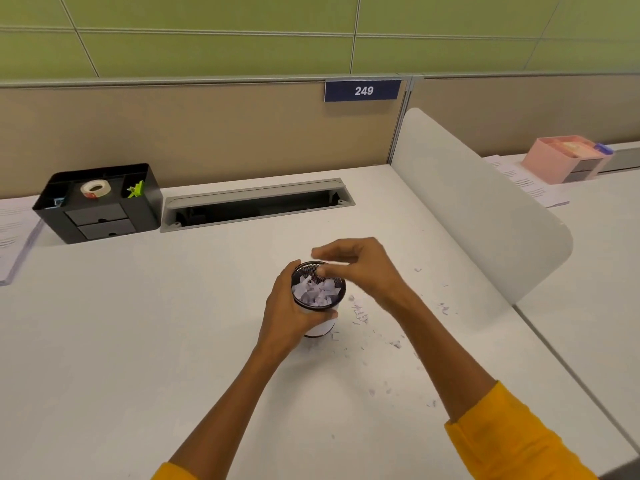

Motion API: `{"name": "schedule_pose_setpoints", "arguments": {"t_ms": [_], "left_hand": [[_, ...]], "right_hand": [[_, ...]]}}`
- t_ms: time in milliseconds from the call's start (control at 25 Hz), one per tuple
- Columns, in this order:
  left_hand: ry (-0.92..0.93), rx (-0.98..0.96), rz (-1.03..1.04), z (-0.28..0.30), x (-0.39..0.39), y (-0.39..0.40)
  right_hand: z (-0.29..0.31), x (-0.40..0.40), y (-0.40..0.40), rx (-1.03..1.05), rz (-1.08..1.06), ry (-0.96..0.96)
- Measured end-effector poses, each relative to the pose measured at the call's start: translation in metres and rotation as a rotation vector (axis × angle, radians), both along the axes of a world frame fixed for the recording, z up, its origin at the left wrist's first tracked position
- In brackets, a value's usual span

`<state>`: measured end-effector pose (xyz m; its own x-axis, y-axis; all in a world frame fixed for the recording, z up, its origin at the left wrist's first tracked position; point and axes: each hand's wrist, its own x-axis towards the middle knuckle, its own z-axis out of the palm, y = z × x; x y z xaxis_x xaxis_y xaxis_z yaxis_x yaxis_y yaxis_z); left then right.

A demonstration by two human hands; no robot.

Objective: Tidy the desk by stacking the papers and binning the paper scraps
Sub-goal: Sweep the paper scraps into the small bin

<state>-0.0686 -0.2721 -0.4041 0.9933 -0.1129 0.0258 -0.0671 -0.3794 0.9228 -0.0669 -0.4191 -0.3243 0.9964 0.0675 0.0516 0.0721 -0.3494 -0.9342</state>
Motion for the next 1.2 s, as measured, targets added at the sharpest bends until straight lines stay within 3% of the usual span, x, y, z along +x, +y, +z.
{"name": "schedule_pose_setpoints", "arguments": {"t_ms": [120,280,400,520,720,840,1080,1200], "left_hand": [[-0.01,-0.036,0.006,0.002,0.003,0.009],[0.006,-0.049,0.046,0.0,0.009,0.017],[0.013,-0.07,0.099,-0.003,0.014,0.028],[0.01,-0.081,0.142,-0.003,0.017,0.038],[-0.015,-0.112,0.178,0.006,0.017,0.045],[-0.024,-0.098,0.184,0.01,0.012,0.046],[-0.018,-0.075,0.157,0.013,-0.007,0.041],[-0.005,-0.078,0.141,0.011,-0.017,0.037]], "right_hand": [[-0.011,0.033,-0.029,0.1,-0.167,-0.035],[-0.056,0.078,-0.076,-0.215,-0.401,0.035],[-0.09,0.108,-0.097,-0.528,-0.242,0.254],[-0.116,0.122,-0.097,-0.679,-0.111,0.308],[-0.126,0.108,-0.066,-0.704,0.018,0.197],[-0.127,0.086,-0.048,-0.87,0.154,0.125],[-0.122,0.042,-0.043,-1.134,0.043,-0.001],[-0.111,0.031,-0.047,-1.027,-0.006,0.086]]}}
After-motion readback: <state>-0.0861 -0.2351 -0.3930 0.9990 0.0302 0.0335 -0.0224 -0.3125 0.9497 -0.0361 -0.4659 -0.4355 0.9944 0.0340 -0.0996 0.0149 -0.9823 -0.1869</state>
